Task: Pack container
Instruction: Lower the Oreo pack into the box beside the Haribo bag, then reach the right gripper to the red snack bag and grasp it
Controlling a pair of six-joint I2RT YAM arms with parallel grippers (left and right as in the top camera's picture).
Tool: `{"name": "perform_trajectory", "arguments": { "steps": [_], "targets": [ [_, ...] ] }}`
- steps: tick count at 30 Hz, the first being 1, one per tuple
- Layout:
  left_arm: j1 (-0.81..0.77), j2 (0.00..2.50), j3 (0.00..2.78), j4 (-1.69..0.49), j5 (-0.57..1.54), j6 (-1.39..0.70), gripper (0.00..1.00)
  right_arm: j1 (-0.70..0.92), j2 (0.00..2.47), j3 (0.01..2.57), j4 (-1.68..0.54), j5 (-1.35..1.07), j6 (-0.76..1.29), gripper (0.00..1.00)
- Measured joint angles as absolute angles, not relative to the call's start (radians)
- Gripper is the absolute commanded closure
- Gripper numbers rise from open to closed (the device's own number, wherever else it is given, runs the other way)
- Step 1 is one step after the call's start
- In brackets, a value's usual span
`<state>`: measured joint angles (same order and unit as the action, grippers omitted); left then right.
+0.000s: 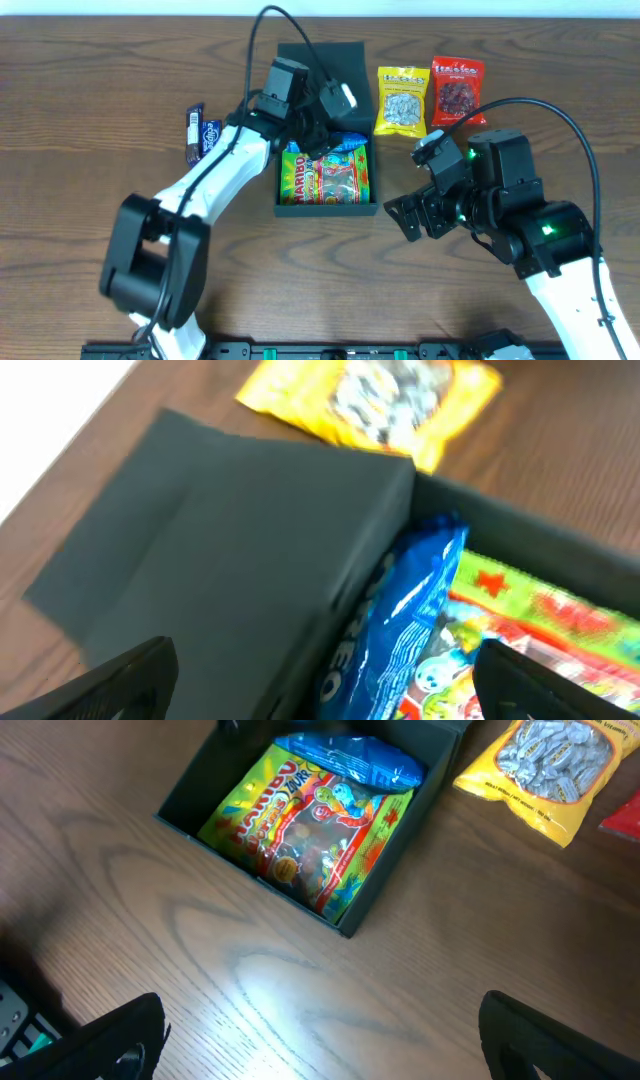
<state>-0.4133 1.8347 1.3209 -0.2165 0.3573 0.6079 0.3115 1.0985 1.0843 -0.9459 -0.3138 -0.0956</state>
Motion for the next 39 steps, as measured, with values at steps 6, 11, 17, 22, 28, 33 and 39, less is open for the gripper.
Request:
{"name": "perform_trajectory", "arguments": {
  "steps": [6, 11, 17, 22, 28, 33, 39],
  "targets": [
    [-0.413, 1.591, 1.324, -0.357, 0.335, 0.417, 0.05, 0.311, 1.098, 1.084, -0.945, -0.314, -0.096, 0.01],
    [-0.413, 1.449, 1.326, -0.573, 0.292, 0.349, 0.05, 0.311, 1.098, 1.084, -0.942, -0.313, -0.096, 0.01],
    [-0.413, 1.372, 1.326, -0.755, 0.171, 0.218, 0.05, 0.311, 1.098, 1.084, -0.943, -0.323, -0.095, 0.01],
    [-0.413, 1.371, 1.326, -0.809, 0.145, 0.148, 0.05, 0.311, 1.098, 1.084, -0.894, -0.326, -0.094, 0.01],
    [-0.413, 1.371, 1.326, -0.808, 0.141, 0.125, 0.05, 0.305, 1.102, 1.085, -0.711, -0.175, -0.009, 0.01],
    [-0.413, 1.371, 1.326, -0.809, 0.134, 0.122, 0.05, 0.220, 1.189, 1.085, -0.519, -0.067, 0.031, 0.01],
    [-0.413, 1.371, 1.326, -0.809, 0.130, 0.111, 0.05, 0.080, 1.413, 1.086, -0.265, -0.035, 0.044, 0.01]
  ]
}}
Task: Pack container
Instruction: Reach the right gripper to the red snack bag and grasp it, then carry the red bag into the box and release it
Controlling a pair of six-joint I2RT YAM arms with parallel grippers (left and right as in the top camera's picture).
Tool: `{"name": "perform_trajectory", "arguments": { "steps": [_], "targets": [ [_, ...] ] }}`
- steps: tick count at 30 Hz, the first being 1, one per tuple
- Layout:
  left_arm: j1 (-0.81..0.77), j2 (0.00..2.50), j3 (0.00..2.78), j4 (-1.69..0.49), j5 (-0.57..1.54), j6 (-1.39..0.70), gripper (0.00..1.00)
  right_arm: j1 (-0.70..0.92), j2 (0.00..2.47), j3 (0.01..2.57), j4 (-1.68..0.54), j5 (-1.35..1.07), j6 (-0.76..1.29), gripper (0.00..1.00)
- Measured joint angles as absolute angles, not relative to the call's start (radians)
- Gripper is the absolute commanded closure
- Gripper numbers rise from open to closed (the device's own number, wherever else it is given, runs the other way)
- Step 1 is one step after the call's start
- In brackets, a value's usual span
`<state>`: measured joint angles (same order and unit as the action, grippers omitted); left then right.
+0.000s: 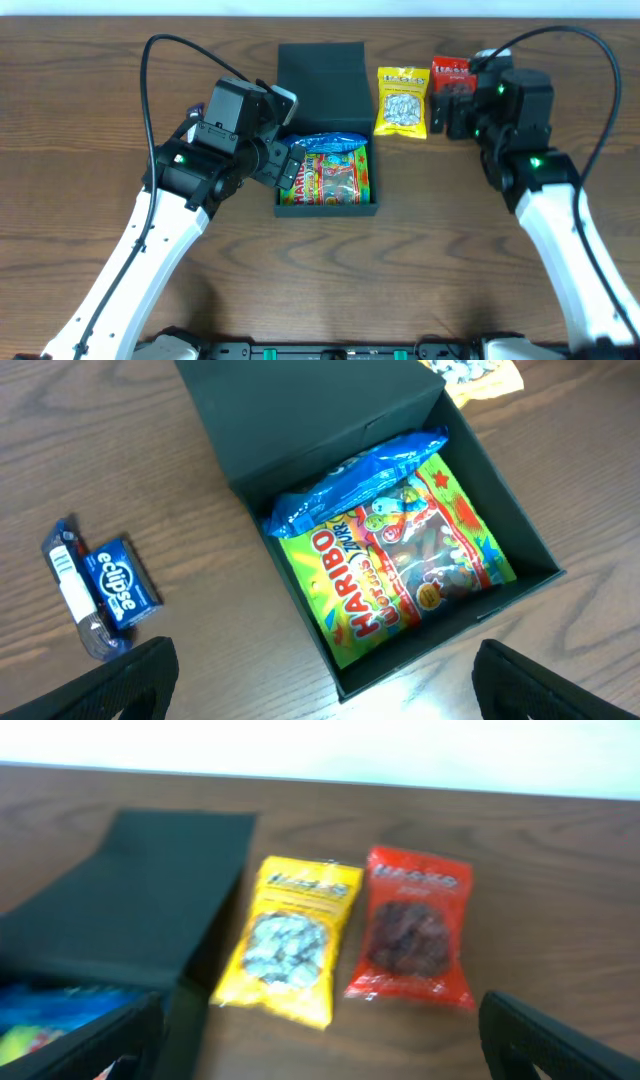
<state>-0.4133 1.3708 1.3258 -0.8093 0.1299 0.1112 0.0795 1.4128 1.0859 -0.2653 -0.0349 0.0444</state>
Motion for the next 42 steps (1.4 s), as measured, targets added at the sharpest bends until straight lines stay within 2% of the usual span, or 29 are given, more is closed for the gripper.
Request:
{"name": "perform_trajectory", "arguments": {
  "steps": [10, 14, 19, 21, 24, 25, 26, 27, 35, 42],
  "targets": [
    [-0.413, 1.371, 1.326, -0.814, 0.130, 0.108, 0.05, -0.015, 1.785, 1.087, 0.105, 0.070, 0.045, 0.02],
    [-0.413, 1.371, 1.326, -0.833, 0.128, 0.108, 0.05, -0.020, 1.920, 1.087, 0.218, 0.080, 0.046, 0.09],
    [-0.413, 1.371, 1.326, -0.841, 0.127, 0.108, 0.05, -0.022, 2.039, 1.087, 0.294, 0.079, 0.044, 0.25],
    [-0.413, 1.371, 1.326, -0.841, 0.127, 0.108, 0.05, -0.022, 2.063, 1.087, 0.307, 0.077, 0.047, 0.34],
    [-0.413, 1.371, 1.326, -0.842, 0.127, 0.108, 0.05, -0.022, 2.070, 1.088, 0.316, 0.078, 0.047, 0.60],
    [-0.413, 1.371, 1.326, -0.842, 0.127, 0.108, 0.05, -0.022, 2.070, 1.088, 0.318, 0.079, 0.051, 0.70],
    [-0.413, 1.371, 1.326, -0.842, 0.127, 0.108, 0.05, -0.022, 2.070, 1.089, 0.319, 0.082, 0.058, 0.90],
    [-0.413, 1.371, 1.326, -0.842, 0.127, 0.108, 0.05, -0.022, 2.070, 1.091, 0.319, 0.083, 0.051, 0.98],
    [-0.413, 1.371, 1.326, -0.842, 0.127, 0.108, 0.05, -0.022, 2.057, 1.104, 0.303, 0.086, 0.052, 0.99],
    [-0.413, 1.369, 1.326, -0.836, 0.127, 0.108, 0.05, -0.022, 1.925, 1.095, 0.120, 0.081, 0.052, 0.99]
  ]
}}
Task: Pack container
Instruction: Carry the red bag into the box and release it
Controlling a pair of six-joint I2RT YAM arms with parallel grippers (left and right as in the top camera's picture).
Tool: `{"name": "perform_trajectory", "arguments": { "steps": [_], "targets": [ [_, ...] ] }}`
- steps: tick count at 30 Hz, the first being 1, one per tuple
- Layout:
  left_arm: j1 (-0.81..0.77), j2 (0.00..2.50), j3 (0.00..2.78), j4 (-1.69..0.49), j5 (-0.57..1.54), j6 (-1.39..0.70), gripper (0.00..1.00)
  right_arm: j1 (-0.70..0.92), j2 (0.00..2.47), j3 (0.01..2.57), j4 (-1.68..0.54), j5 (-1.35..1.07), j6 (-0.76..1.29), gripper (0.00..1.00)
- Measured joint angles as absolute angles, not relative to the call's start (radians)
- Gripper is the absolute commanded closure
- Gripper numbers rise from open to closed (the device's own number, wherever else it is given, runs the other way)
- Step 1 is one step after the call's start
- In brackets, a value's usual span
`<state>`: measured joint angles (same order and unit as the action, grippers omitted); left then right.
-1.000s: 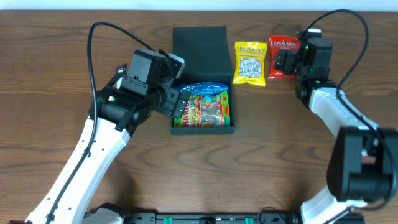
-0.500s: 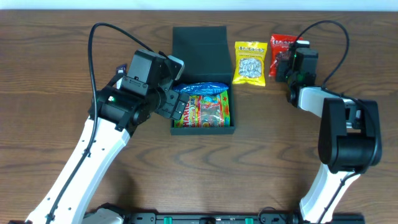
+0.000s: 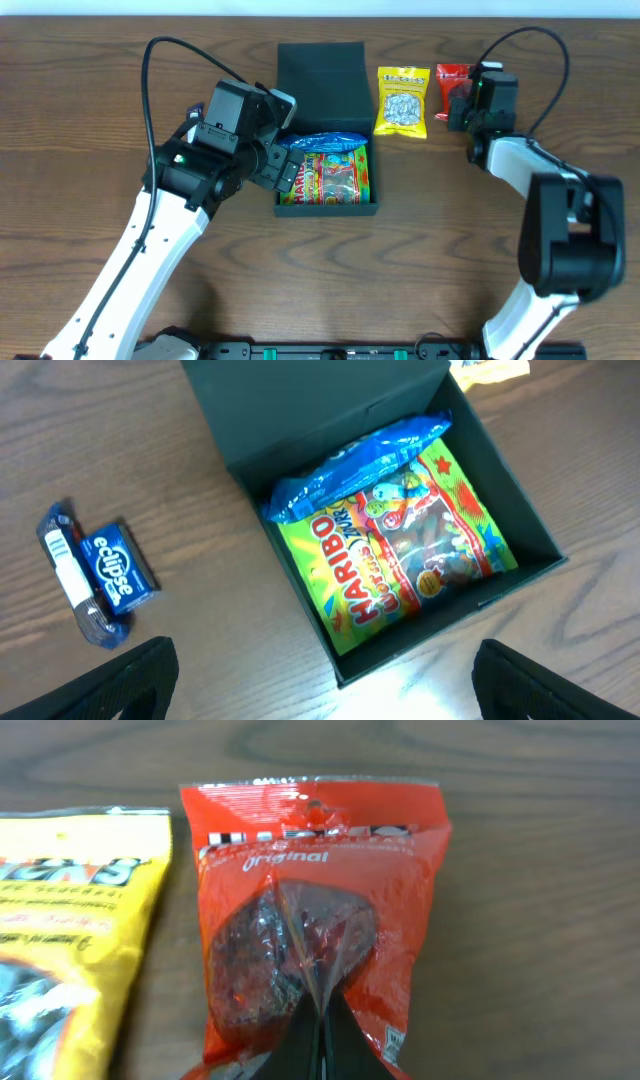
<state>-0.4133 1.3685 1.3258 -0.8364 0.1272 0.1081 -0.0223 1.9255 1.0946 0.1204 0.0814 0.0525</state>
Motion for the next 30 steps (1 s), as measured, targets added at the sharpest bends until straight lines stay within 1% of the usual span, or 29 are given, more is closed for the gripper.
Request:
{"name": "perform_trajectory", "arguments": {
  "steps": [5, 9, 15, 20, 25, 27, 30],
  "targets": [
    [-0.413, 1.329, 1.326, -0.826, 0.126, 0.108, 0.05, -0.022, 1.725, 1.093, 0.001, 0.076, 0.052, 0.99],
    [-0.413, 1.245, 1.326, -0.826, 0.097, 0.108, 0.05, -0.010, 1.564, 1.093, -0.133, 0.037, 0.073, 0.99],
    [-0.413, 1.049, 1.326, -0.862, 0.039, 0.108, 0.05, 0.113, 1.359, 1.093, -0.338, -0.047, 0.244, 0.99],
    [-0.413, 0.960, 1.326, -0.901, 0.028, 0.108, 0.05, 0.290, 1.344, 1.093, -0.462, -0.094, 0.388, 0.99],
    [-0.413, 0.954, 1.326, -0.925, 0.024, 0.108, 0.05, 0.458, 1.376, 1.093, -0.503, -0.070, 0.509, 0.98],
    [-0.413, 0.953, 1.326, -0.926, 0.022, 0.108, 0.05, 0.529, 1.403, 1.093, -0.527, -0.015, 0.570, 0.99],
    [-0.413, 0.953, 1.326, -0.928, 0.022, 0.108, 0.05, 0.628, 1.453, 1.093, -0.564, 0.134, 0.687, 0.98]
  ]
}}
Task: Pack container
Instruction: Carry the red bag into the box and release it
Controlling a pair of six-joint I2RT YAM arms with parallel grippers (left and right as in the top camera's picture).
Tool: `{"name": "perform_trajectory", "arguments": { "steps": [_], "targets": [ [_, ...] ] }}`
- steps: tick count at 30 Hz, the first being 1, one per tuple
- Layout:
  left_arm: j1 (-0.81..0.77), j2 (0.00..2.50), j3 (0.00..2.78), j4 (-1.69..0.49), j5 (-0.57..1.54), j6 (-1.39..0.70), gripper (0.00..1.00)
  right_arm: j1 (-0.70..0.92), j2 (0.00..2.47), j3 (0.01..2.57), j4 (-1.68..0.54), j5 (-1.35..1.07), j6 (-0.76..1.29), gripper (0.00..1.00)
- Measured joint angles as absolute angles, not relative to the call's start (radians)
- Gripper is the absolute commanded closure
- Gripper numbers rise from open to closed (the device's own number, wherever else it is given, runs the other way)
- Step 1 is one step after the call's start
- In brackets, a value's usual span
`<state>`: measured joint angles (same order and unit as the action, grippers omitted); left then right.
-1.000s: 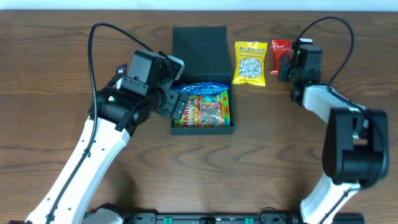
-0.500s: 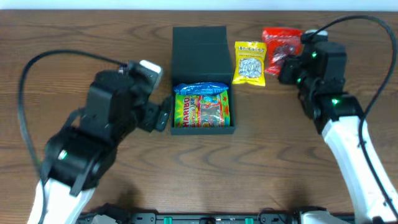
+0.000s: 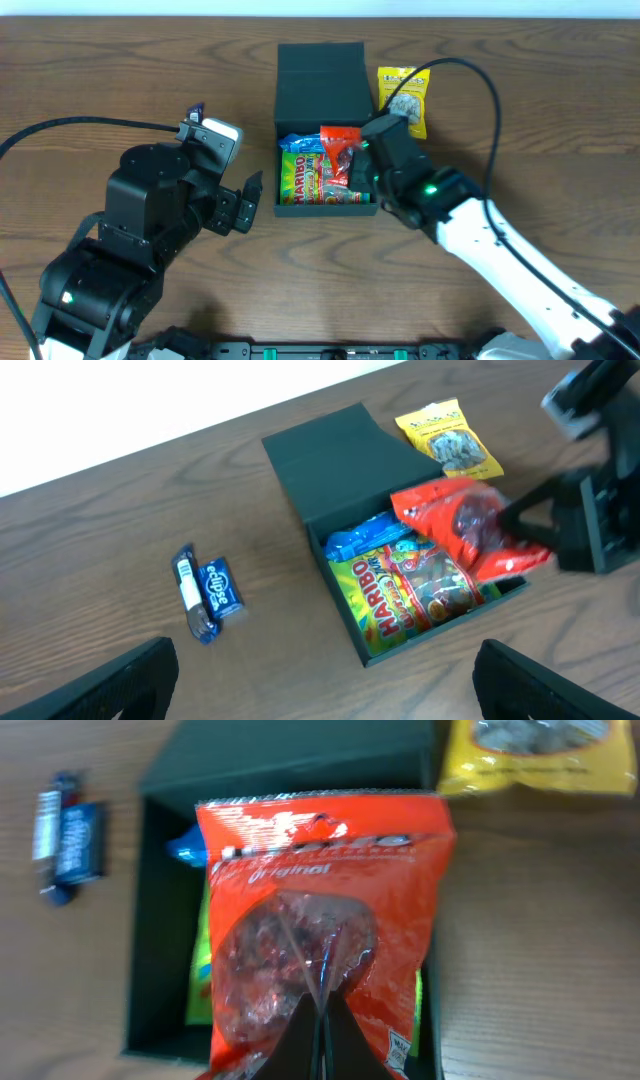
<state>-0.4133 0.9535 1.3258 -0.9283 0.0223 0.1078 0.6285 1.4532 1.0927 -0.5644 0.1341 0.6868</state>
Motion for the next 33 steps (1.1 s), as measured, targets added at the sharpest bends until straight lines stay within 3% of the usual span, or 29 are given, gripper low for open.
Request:
{"name": "perform_trajectory", "arguments": {
  "steps": [6, 20, 23, 25, 31, 33],
  "targets": [
    [-0.413, 0.954, 1.326, -0.928, 0.022, 0.108, 0.05, 0.676, 1.586, 1.093, -0.548, 0.258, 0.765, 0.98],
    [-0.413, 0.953, 1.326, -0.928, 0.022, 0.108, 0.05, 0.679, 1.727, 1.093, -0.479, 0.243, 0.716, 0.98],
    [-0.413, 0.953, 1.326, -0.929, 0.022, 0.108, 0.05, 0.678, 1.728, 1.093, -0.482, 0.241, 0.714, 0.54],
    [-0.413, 0.953, 1.326, -0.928, 0.022, 0.108, 0.05, 0.678, 1.728, 1.093, -0.482, 0.236, 0.706, 0.44],
    [-0.413, 0.954, 1.326, -0.928, 0.022, 0.108, 0.05, 0.678, 1.667, 1.092, -0.484, 0.227, 0.699, 0.42],
    [-0.413, 0.953, 1.326, -0.929, 0.022, 0.108, 0.05, 0.677, 1.595, 1.092, -0.464, 0.247, 0.691, 0.37]
  ]
}}
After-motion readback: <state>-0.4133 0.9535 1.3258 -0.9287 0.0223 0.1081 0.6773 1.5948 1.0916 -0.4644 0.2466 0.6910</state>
